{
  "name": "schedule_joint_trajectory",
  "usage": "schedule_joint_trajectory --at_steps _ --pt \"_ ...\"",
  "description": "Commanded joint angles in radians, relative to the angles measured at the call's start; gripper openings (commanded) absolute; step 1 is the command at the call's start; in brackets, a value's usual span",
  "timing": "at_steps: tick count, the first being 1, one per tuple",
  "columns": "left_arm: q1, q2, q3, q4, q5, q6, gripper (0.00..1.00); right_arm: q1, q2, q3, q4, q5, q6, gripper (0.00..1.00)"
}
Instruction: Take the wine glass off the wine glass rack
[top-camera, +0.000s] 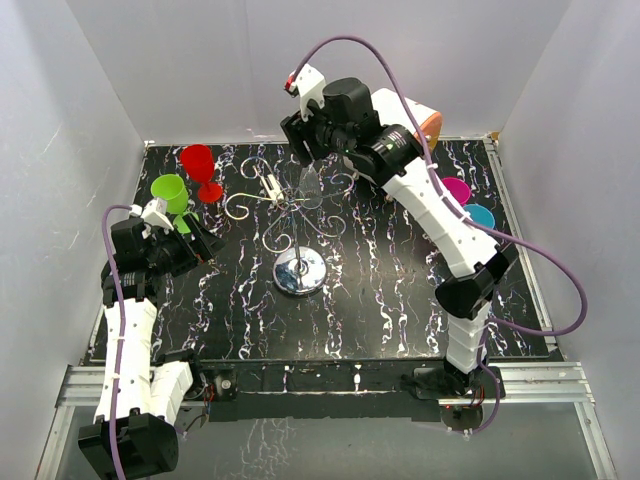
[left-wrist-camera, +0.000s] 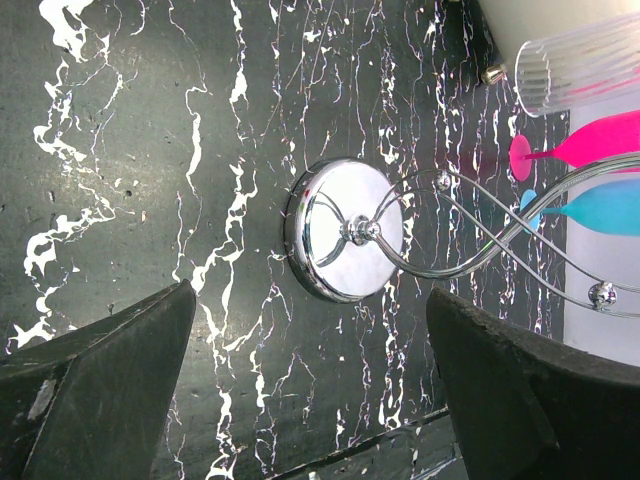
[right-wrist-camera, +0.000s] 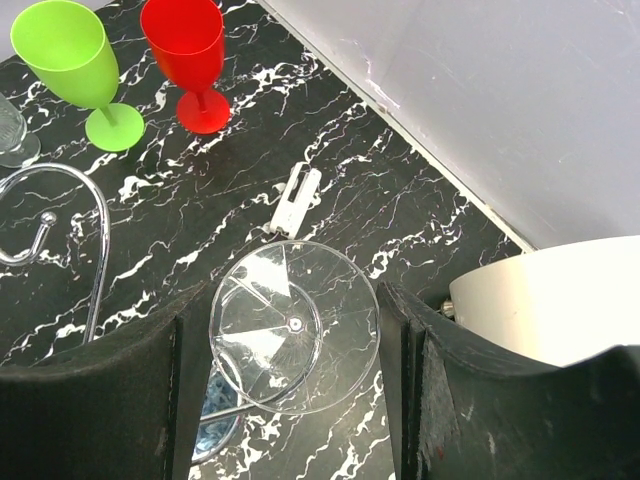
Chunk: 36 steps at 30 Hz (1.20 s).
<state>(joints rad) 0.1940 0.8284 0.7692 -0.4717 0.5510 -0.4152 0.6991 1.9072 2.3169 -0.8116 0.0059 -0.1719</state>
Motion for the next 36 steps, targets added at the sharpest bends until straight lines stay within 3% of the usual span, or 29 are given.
schedule_joint_trajectory --at_steps 1,25,36 --pt "-0.002 -0.003 -0.005 0.004 0.019 0.009 0.99 0.0 -0.079 -0.012 0.028 0.007 0.021 0.51" --pt "-0.002 -0.003 -0.006 0.0 0.013 0.007 0.99 0.008 -0.141 -0.114 0.086 -0.191 0.103 0.51" --pt "-0.002 -0.002 -0.005 -0.002 0.004 0.007 0.99 0.031 -0.096 -0.094 0.19 -0.175 0.168 0.5"
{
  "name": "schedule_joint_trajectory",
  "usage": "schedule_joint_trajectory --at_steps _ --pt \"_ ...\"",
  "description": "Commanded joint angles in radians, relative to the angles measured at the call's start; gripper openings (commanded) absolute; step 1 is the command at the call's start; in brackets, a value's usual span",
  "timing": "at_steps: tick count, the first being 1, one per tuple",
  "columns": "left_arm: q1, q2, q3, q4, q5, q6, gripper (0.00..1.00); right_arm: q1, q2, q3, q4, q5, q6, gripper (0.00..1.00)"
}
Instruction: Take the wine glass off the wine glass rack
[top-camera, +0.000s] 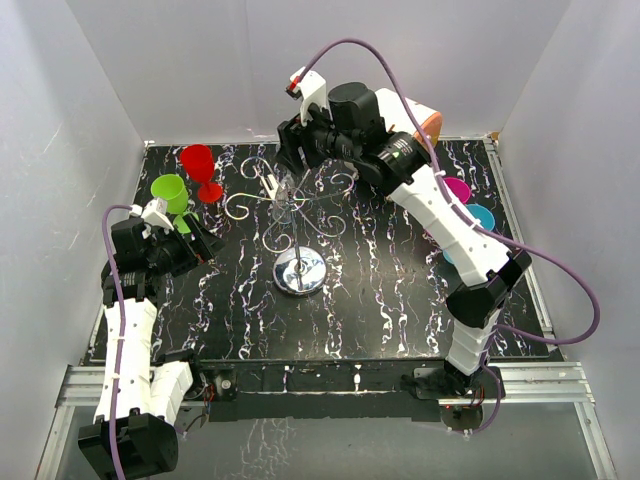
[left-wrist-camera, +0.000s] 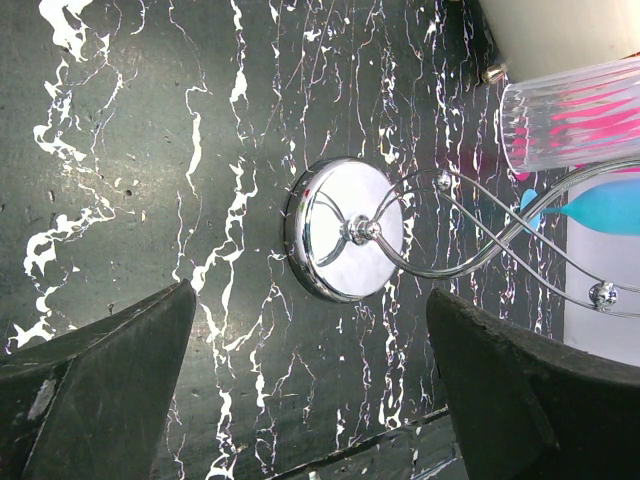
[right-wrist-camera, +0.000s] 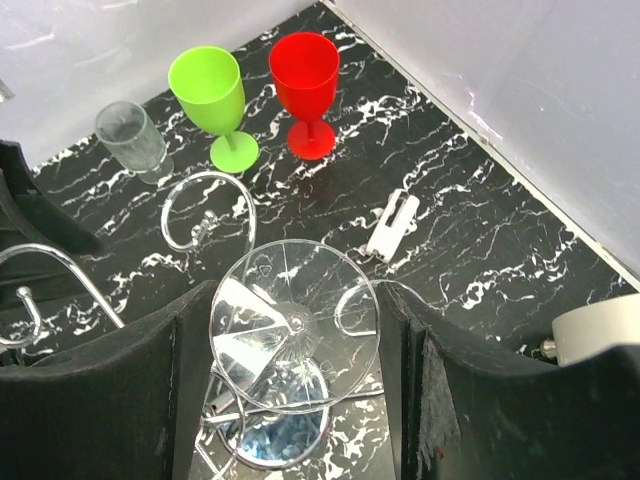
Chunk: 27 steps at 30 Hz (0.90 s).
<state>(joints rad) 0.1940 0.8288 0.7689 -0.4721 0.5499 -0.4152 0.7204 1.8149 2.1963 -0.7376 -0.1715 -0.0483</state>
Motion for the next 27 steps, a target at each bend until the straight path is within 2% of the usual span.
schedule_joint_trajectory --at_steps 1,19,27 --pt "-0.002 -0.002 -0.004 -0.002 0.005 0.008 0.99 0.01 -0.001 0.028 0.125 0.005 0.05 0.5" --pt "-0.002 0.025 0.016 -0.017 -0.051 -0.007 0.99 0.01 0.061 0.026 0.336 0.167 0.164 0.5" --pt "-0.002 0.076 0.122 -0.027 -0.095 -0.068 0.99 0.006 0.08 0.009 0.432 0.199 0.234 0.5"
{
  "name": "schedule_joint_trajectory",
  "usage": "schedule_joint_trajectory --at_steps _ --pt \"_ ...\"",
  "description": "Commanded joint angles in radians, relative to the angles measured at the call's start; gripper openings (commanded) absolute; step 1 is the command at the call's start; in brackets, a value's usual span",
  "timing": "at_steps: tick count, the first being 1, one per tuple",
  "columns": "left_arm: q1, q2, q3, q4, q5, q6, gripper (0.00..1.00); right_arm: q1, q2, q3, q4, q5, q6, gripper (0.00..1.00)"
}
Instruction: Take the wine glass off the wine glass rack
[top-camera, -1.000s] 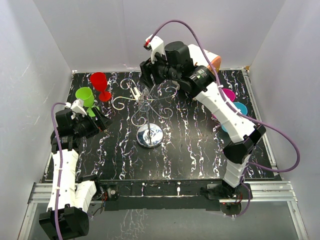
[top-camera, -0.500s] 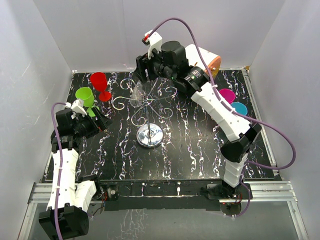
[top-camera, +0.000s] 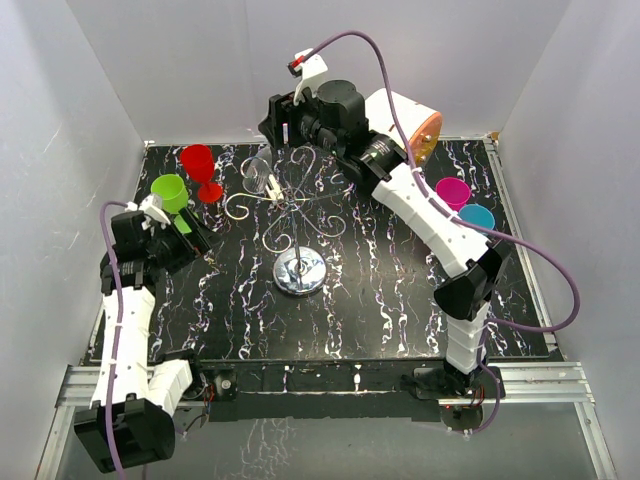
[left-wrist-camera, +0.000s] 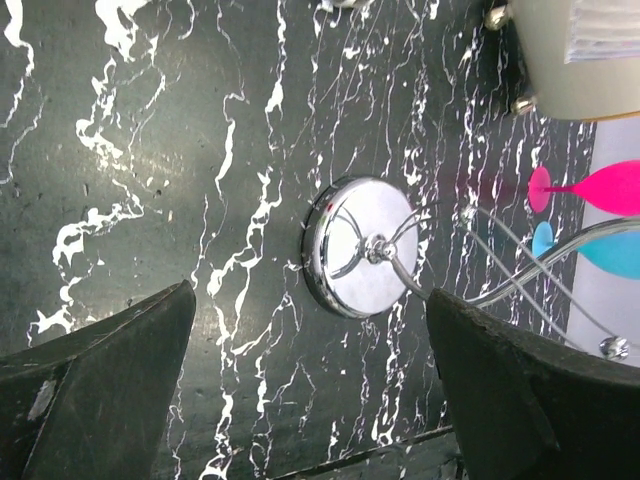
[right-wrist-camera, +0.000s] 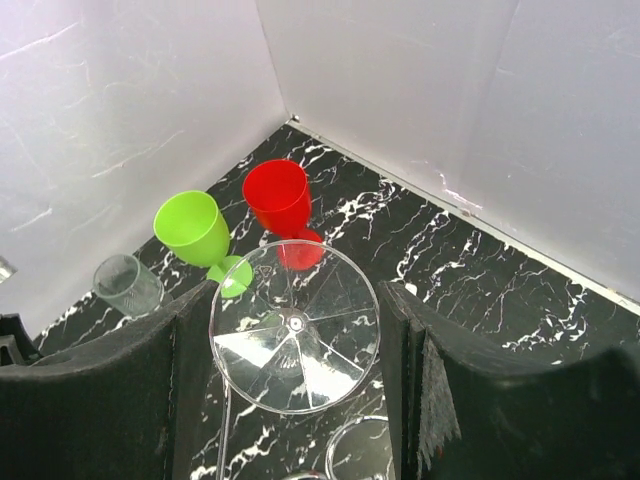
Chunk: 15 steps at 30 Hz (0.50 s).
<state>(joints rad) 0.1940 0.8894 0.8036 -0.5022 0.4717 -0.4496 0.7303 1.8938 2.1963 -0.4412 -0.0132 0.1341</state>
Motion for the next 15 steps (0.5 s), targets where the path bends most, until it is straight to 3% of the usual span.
schedule_joint_trajectory --at_steps 1,9,15 --pt "-0.002 0.025 0.107 0.007 -0.021 -0.037 0.99 -0.007 0.0 -0.001 0.15 0.044 0.062 0.5" --pt "-0.002 0.117 0.338 -0.012 -0.091 -0.064 0.99 -0.051 0.013 -0.01 0.233 0.029 0.142 0.5" --pt "0.001 0.211 0.484 0.037 -0.028 -0.167 0.99 -0.09 0.016 -0.016 0.299 -0.03 0.23 0.49"
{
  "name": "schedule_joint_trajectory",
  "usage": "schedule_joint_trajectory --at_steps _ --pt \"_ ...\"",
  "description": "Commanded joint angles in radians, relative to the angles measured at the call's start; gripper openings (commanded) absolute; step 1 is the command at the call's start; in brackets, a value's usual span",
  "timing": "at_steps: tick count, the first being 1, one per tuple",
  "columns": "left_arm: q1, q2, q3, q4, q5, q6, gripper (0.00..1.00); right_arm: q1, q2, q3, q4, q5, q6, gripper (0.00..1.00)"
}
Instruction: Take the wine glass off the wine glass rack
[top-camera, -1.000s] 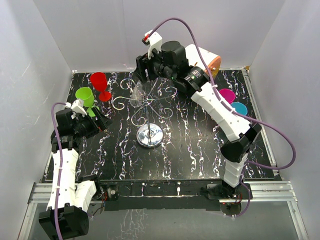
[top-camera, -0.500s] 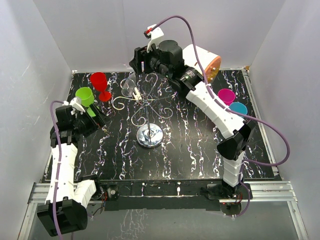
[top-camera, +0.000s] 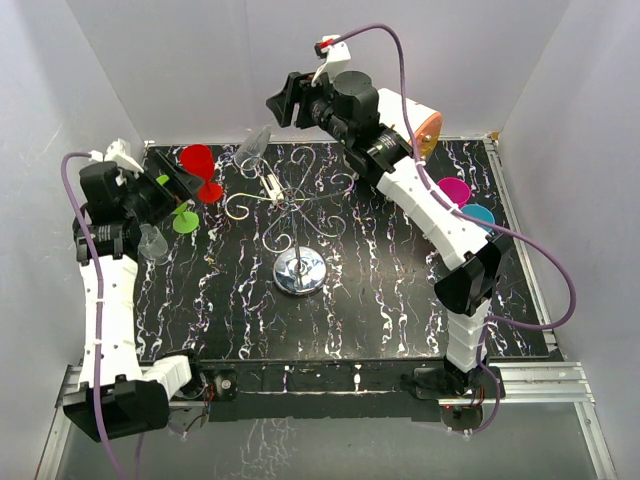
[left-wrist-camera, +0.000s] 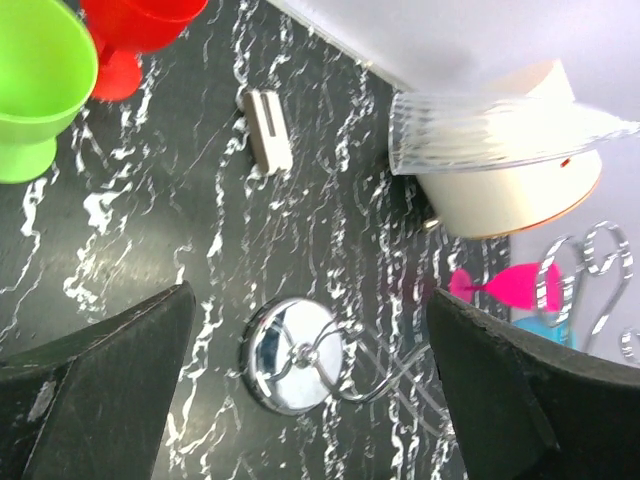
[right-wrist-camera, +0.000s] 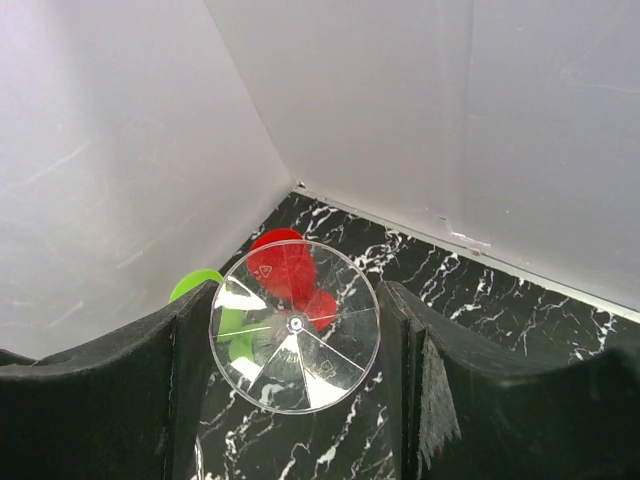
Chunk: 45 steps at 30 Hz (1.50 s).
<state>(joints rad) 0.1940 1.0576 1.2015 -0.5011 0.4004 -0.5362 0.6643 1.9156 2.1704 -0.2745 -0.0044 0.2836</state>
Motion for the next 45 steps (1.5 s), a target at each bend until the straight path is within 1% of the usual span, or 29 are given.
schedule_joint_trajectory --at_steps 1,4,8,12,14,15,17,23,26,29,34,38,40,45 --pt "0.002 0.06 0.108 0.053 0.067 -0.104 0.99 -0.032 -0.007 0.004 0.144 -0.054 0.104 0.49" --pt "0.01 0.104 0.151 0.135 0.156 -0.2 0.99 -0.056 -0.017 -0.02 0.185 -0.097 0.161 0.49" --pt "0.021 0.155 0.152 0.302 0.277 -0.366 0.99 -0.089 -0.036 -0.074 0.25 -0.167 0.249 0.49" --pt "0.024 0.205 0.092 0.542 0.444 -0.559 0.99 -0.112 -0.056 -0.137 0.331 -0.241 0.349 0.48" --pt "0.024 0.217 0.05 0.67 0.498 -0.651 0.98 -0.119 -0.061 -0.155 0.354 -0.268 0.382 0.48" --pt "0.024 0.219 0.028 0.709 0.515 -0.682 0.97 -0.122 -0.062 -0.164 0.366 -0.277 0.396 0.48" --pt "0.024 0.211 0.007 0.718 0.519 -0.696 0.97 -0.129 -0.067 -0.184 0.393 -0.293 0.427 0.48" --pt "0.024 0.151 0.001 0.547 0.42 -0.581 0.98 -0.145 -0.069 -0.22 0.445 -0.329 0.499 0.48" --pt "0.024 0.138 -0.012 0.542 0.406 -0.576 0.99 -0.149 -0.069 -0.224 0.455 -0.34 0.517 0.48" --pt "0.024 0.148 -0.022 0.553 0.43 -0.597 0.99 -0.15 -0.067 -0.225 0.467 -0.349 0.538 0.48" --pt "0.024 0.156 -0.078 0.688 0.477 -0.688 0.98 -0.152 -0.058 -0.225 0.494 -0.369 0.563 0.48" --pt "0.024 0.157 -0.115 0.788 0.51 -0.755 0.95 -0.152 -0.053 -0.235 0.517 -0.388 0.606 0.48" --pt "0.024 0.15 -0.138 0.839 0.52 -0.792 0.91 -0.153 -0.053 -0.239 0.522 -0.395 0.615 0.48" --pt "0.024 0.133 -0.202 1.0 0.529 -0.925 0.73 -0.159 -0.058 -0.265 0.556 -0.412 0.652 0.48"
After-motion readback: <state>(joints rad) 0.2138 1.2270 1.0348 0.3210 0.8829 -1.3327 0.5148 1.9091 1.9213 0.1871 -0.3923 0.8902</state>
